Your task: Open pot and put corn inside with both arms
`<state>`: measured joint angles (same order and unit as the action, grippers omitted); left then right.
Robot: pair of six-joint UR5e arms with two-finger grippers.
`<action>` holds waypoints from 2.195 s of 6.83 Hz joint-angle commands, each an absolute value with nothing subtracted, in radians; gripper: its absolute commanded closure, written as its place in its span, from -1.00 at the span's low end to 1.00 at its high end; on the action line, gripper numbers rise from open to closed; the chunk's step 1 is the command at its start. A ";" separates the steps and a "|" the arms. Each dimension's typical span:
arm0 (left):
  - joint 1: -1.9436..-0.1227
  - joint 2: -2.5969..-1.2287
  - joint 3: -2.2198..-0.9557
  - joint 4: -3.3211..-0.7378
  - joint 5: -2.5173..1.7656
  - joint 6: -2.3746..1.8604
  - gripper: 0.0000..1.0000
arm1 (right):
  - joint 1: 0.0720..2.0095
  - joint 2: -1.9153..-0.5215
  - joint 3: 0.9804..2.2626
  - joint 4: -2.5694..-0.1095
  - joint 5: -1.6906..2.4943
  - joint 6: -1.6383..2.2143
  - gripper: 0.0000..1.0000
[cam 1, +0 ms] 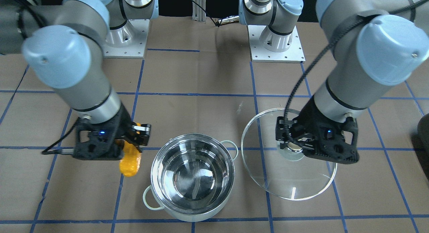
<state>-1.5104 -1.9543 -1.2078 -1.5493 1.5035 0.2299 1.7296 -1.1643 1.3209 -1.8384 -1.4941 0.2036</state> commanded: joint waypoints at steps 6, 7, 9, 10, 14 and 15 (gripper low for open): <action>-1.327 -2.008 -1.749 -0.902 1.470 0.439 0.63 | 1.904 -0.907 1.367 -2.144 -1.580 0.348 0.10; -1.327 -2.000 -1.743 -0.900 1.467 0.416 -0.96 | 1.904 -0.907 1.364 -2.137 -1.586 0.339 -0.70; -1.341 -1.991 -1.732 -0.900 1.465 0.376 -1.00 | 1.901 -0.963 1.356 -2.100 -1.589 0.337 -0.98; -1.356 -1.977 -1.689 -0.928 1.476 0.373 -1.00 | 1.882 -1.038 1.344 -2.004 -1.586 0.331 -0.95; -1.379 -1.748 -1.455 -1.450 1.483 0.274 -1.00 | 1.686 -1.401 1.362 -1.538 -1.575 0.201 -0.80; -1.435 -1.668 -1.468 -1.456 1.482 0.258 -1.00 | 1.648 -1.469 1.403 -1.470 -1.575 0.187 -0.80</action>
